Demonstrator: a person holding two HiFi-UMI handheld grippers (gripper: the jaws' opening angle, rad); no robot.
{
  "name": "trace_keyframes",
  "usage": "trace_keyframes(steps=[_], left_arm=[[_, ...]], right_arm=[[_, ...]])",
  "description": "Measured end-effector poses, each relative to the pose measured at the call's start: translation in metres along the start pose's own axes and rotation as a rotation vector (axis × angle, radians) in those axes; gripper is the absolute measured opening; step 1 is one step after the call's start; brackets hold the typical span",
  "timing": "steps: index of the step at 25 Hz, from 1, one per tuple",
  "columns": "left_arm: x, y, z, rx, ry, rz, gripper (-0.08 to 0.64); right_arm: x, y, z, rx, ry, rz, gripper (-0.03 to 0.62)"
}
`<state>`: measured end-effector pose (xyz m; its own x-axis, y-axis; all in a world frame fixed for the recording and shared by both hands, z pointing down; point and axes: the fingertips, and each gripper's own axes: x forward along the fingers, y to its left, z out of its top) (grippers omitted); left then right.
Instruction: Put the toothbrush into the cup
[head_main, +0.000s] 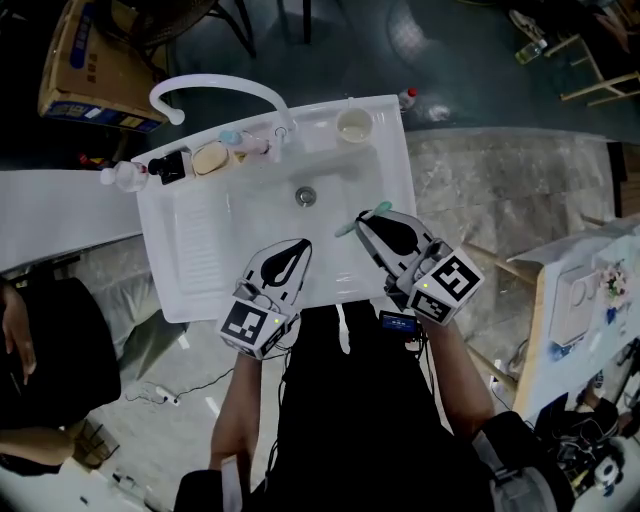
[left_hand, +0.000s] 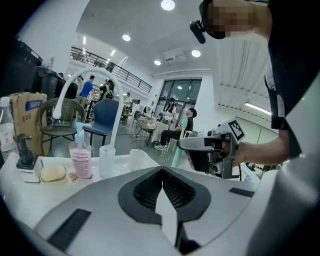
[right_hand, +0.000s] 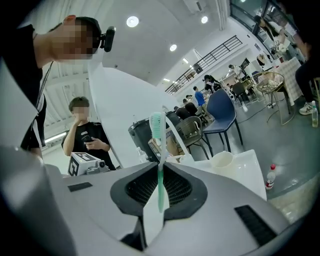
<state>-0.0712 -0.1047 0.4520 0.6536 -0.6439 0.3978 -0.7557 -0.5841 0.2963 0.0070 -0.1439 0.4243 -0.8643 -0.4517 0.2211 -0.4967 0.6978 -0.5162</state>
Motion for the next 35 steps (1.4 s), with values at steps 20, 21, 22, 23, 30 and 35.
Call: trace_keyframes(steps=[20, 21, 22, 23, 30, 35], left_arm=[[0.058, 0.02, 0.02, 0.032, -0.048, -0.079, 0.012], [0.059, 0.02, 0.022, 0.03, -0.052, -0.08, 0.012], [0.061, 0.019, 0.023, 0.024, -0.056, -0.082, 0.012], [0.062, 0.019, 0.025, 0.018, -0.057, -0.083, 0.012], [0.061, 0.029, 0.016, 0.014, -0.037, -0.068, 0.012], [0.057, 0.033, 0.006, 0.002, -0.02, -0.057, 0.011]], right_arm=[[0.037, -0.075, 0.059, -0.097, -0.091, -0.055, 0.041], [0.038, -0.08, 0.064, -0.104, -0.097, -0.059, 0.041], [0.04, -0.085, 0.069, -0.11, -0.104, -0.062, 0.041], [0.041, -0.09, 0.073, -0.114, -0.11, -0.064, 0.041], [0.052, -0.121, 0.09, -0.134, -0.125, -0.079, 0.041], [0.064, -0.141, 0.088, -0.128, -0.115, -0.092, 0.041]])
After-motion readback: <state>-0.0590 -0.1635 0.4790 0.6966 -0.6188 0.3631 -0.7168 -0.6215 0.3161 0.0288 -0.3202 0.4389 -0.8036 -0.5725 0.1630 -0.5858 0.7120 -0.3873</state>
